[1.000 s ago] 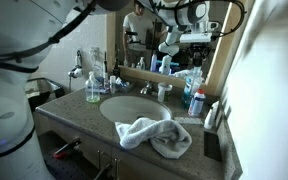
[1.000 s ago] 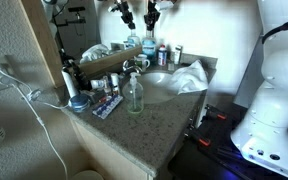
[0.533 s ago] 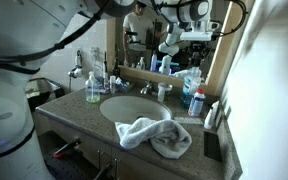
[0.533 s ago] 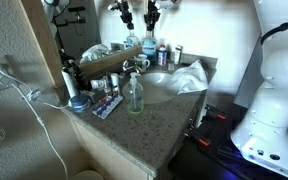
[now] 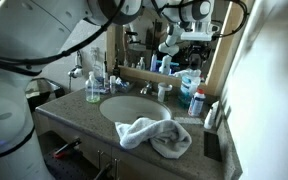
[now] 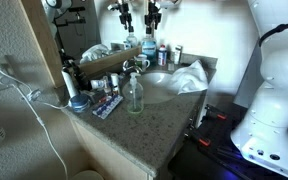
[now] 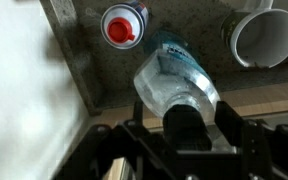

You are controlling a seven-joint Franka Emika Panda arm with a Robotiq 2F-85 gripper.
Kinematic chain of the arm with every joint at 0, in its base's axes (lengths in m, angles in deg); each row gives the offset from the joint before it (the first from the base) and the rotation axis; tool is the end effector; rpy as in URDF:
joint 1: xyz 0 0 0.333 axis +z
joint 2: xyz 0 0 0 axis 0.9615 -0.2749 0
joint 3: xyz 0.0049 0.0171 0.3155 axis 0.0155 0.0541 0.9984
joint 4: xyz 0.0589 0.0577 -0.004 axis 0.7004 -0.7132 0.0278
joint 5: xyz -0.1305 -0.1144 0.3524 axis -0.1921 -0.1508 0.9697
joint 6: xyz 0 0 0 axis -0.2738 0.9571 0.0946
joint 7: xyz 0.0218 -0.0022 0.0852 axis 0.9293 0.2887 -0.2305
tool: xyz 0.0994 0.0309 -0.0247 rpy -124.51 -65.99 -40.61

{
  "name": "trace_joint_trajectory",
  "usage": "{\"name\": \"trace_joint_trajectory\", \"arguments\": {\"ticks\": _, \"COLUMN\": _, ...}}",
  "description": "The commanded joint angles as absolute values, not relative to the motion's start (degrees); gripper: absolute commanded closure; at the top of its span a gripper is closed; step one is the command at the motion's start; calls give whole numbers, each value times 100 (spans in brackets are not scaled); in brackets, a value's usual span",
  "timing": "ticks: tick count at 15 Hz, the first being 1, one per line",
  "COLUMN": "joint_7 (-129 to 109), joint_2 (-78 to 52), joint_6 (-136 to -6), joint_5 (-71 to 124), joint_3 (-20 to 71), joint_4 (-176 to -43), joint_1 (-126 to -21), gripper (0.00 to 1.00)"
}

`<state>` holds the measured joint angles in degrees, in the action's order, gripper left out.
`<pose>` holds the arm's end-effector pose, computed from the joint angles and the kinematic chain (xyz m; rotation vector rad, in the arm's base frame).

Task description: Put the black lid on the Listerine bottle then move it to the bottom left side of the counter

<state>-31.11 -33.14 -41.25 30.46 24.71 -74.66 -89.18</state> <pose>0.7110 -0.2350 0.5050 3.0434 -0.0652 0.2574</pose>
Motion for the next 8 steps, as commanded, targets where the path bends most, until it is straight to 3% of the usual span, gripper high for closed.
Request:
{"name": "trace_joint_trajectory", "arguments": {"ticks": 1, "joint_7": -3090, "joint_2": -3590, "joint_6": -3804, "joint_5": 3062, "joint_3": 2474, "joint_4": -7018, "joint_1": -8939, "gripper": 0}}
{"name": "trace_joint_trajectory", "arguments": {"ticks": 8, "joint_7": -3389, "joint_2": -3726, "joint_6": -3867, "joint_5": 3122, "joint_3": 2543, "joint_4": -6970, "joint_1": -9020, "gripper": 0}}
